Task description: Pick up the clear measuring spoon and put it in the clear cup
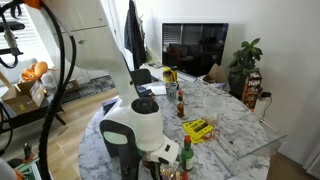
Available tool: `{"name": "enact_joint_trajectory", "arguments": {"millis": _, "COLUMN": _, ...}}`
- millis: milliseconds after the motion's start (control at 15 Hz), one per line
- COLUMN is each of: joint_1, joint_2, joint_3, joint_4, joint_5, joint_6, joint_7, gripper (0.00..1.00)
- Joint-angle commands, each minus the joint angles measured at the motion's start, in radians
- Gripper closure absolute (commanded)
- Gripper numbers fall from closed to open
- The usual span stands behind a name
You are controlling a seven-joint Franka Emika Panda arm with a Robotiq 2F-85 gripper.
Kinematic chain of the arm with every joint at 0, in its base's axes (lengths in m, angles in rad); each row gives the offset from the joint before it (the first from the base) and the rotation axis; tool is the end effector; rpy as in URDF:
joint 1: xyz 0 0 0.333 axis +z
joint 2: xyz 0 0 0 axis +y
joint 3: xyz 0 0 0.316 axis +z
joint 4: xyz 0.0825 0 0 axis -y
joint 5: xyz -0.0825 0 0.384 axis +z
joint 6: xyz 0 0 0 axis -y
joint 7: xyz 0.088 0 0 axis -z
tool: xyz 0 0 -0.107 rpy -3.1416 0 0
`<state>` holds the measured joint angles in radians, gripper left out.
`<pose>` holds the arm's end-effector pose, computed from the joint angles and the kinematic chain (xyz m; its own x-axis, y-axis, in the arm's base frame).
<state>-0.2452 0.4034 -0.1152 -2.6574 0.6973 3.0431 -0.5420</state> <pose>0.3380 -0.1874 0.1085 0.8758 -0.4827 0.0047 -0.4826 -0.8757 -0.0190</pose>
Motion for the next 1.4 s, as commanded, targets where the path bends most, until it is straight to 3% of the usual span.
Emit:
{"name": "enact_joint_trajectory", "arguments": {"millis": 0, "joint_1": 0.006, "joint_2": 0.007, "joint_3": -0.004, "joint_4": -0.014, "joint_5": 0.012, "joint_6": 0.048, "joint_7": 0.013, "gripper": 0.99}}
{"name": "enact_joint_trajectory", "arguments": {"millis": 200, "joint_1": 0.055, "joint_2": -0.029, "joint_3": -0.051, "joint_4": -0.068, "joint_5": -0.004, "joint_6": 0.076, "joint_7": 0.045, "gripper": 1.00}}
{"name": "enact_joint_trajectory", "arguments": {"millis": 467, "joint_1": 0.248, "joint_2": -0.053, "joint_3": -0.255, "joint_4": -0.162, "joint_5": -0.036, "joint_6": 0.064, "joint_7": 0.086, "gripper": 0.99}}
{"name": "enact_joint_trajectory", "arguments": {"millis": 533, "joint_1": 0.247, "joint_2": -0.036, "joint_3": -0.258, "joint_4": -0.105, "joint_5": 0.042, "joint_6": 0.054, "joint_7": 0.010, "gripper": 0.99}}
{"name": "enact_joint_trajectory", "arguments": {"millis": 800, "joint_1": 0.304, "joint_2": -0.141, "joint_3": -0.286, "joint_4": -0.086, "joint_5": 0.181, "joint_6": 0.155, "joint_7": -0.180, "gripper": 0.99}}
{"name": "enact_joint_trajectory", "arguments": {"millis": 867, "joint_1": 0.332, "joint_2": -0.257, "joint_3": -0.297, "joint_4": -0.204, "joint_5": 0.116, "joint_6": 0.240, "joint_7": -0.144, "gripper": 0.99}}
{"name": "enact_joint_trajectory", "arguments": {"millis": 933, "joint_1": 0.356, "joint_2": -0.208, "joint_3": -0.306, "joint_4": -0.123, "joint_5": 0.205, "joint_6": 0.251, "joint_7": -0.221, "gripper": 0.99}}
{"name": "enact_joint_trajectory", "arguments": {"millis": 1067, "joint_1": 0.406, "joint_2": -0.220, "joint_3": -0.319, "joint_4": -0.095, "joint_5": 0.326, "joint_6": 0.319, "joint_7": -0.305, "gripper": 0.99}}
{"name": "enact_joint_trajectory", "arguments": {"millis": 1200, "joint_1": 0.443, "joint_2": -0.290, "joint_3": -0.281, "joint_4": -0.101, "joint_5": 0.436, "joint_6": 0.448, "joint_7": -0.397, "gripper": 0.99}}
{"name": "enact_joint_trajectory", "arguments": {"millis": 1267, "joint_1": 0.466, "joint_2": -0.377, "joint_3": -0.270, "joint_4": -0.181, "joint_5": 0.409, "joint_6": 0.543, "joint_7": -0.369, "gripper": 0.99}}
{"name": "enact_joint_trajectory", "arguments": {"millis": 1333, "joint_1": 0.482, "joint_2": -0.339, "joint_3": -0.248, "joint_4": -0.086, "joint_5": 0.539, "joint_6": 0.586, "joint_7": -0.472, "gripper": 0.99}}
